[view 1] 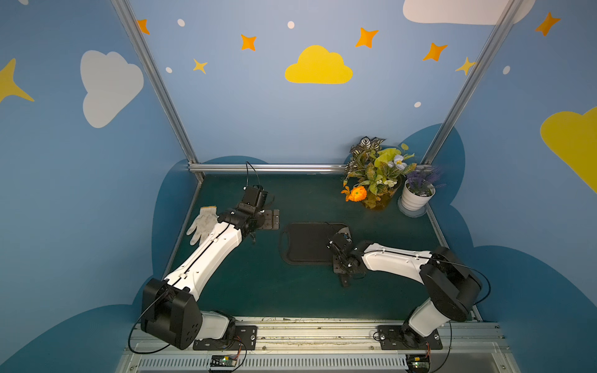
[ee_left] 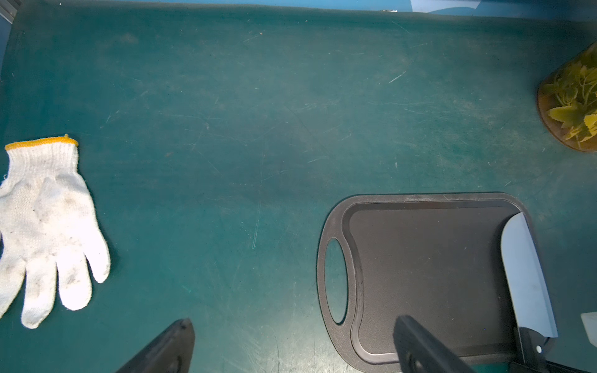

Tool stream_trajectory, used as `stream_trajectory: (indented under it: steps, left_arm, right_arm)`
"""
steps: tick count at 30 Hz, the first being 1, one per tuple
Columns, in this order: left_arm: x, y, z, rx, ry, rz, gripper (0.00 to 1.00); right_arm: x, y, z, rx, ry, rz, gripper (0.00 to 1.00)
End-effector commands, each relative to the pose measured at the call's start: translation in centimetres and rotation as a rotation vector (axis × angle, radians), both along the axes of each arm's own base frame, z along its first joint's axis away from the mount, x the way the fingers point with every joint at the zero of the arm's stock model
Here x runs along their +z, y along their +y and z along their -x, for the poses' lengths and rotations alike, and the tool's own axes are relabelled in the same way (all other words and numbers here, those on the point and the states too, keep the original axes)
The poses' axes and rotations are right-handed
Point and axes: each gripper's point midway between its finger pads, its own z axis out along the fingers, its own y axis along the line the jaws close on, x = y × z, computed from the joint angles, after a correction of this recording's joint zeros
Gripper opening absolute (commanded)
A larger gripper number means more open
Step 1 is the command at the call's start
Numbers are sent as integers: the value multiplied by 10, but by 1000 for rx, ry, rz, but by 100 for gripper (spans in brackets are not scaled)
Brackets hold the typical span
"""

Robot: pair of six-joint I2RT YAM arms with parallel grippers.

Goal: Align the knife with the edge of the cutting board
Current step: Adjust the knife at the edge of the cutting board.

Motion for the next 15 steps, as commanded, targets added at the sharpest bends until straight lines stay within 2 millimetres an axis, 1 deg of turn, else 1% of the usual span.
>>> stream_trajectory:
  steps: [1, 15]
  left_arm:
    - [1, 2, 0, 8, -6, -1, 100]
    - [2, 3, 0, 10, -5, 2, 100]
  right_arm:
    - [-9, -23, -2, -56, 2, 99, 28]
    - [-10, -28, -6, -84, 4, 131, 28]
